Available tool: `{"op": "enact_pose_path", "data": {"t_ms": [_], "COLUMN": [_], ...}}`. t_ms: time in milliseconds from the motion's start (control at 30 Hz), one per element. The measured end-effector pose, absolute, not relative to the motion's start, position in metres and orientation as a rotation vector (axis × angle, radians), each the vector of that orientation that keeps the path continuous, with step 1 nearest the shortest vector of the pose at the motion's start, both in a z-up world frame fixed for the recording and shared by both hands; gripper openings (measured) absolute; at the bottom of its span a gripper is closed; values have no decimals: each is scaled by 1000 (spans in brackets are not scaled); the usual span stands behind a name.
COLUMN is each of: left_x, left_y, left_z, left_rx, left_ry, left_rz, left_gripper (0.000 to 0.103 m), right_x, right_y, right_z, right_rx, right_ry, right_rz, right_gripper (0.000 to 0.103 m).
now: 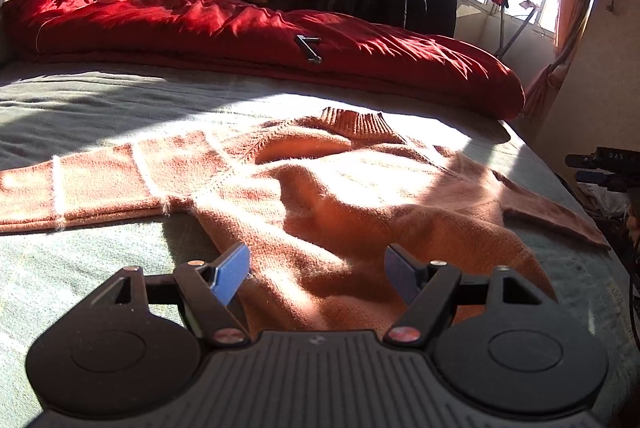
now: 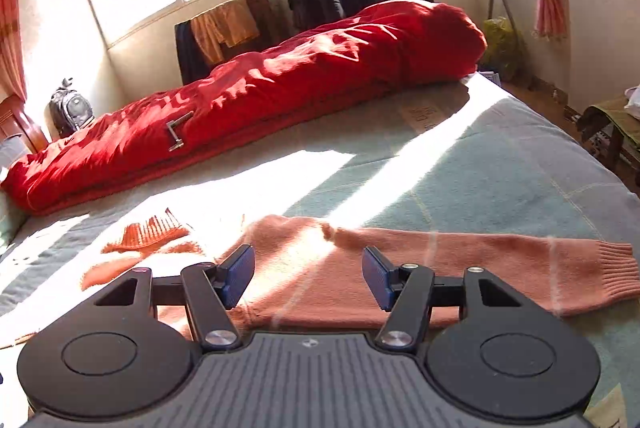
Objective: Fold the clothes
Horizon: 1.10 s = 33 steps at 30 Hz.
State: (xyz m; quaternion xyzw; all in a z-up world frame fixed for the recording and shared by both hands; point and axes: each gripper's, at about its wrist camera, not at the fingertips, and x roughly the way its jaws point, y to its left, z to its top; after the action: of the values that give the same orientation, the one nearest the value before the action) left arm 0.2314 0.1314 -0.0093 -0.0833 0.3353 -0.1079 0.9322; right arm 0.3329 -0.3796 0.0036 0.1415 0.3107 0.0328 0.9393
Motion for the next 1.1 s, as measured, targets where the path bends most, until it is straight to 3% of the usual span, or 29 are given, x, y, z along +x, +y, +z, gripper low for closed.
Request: {"op": "enact_pose_path", "data": {"t_ms": [367, 533, 800, 1100], "left_x": [277, 335, 469, 562], "left_y": [174, 182, 179, 166], "left_z": [-14, -6, -11, -68], "left_rx": [-154, -104, -73, 43], "left_ry": [695, 670, 667, 792], "left_rz": [-277, -328, -400, -438], "left_gripper": [75, 75, 75, 72], "right_x": [380, 358, 345, 339], "right_y": [-196, -178, -176, -175], "right_z": [-54, -79, -62, -70], "right_rx": [-45, -176, -129, -94], "right_ry": [857, 835, 826, 857], "right_rz": [325, 296, 228, 182], "right_gripper": [64, 73, 74, 81]}}
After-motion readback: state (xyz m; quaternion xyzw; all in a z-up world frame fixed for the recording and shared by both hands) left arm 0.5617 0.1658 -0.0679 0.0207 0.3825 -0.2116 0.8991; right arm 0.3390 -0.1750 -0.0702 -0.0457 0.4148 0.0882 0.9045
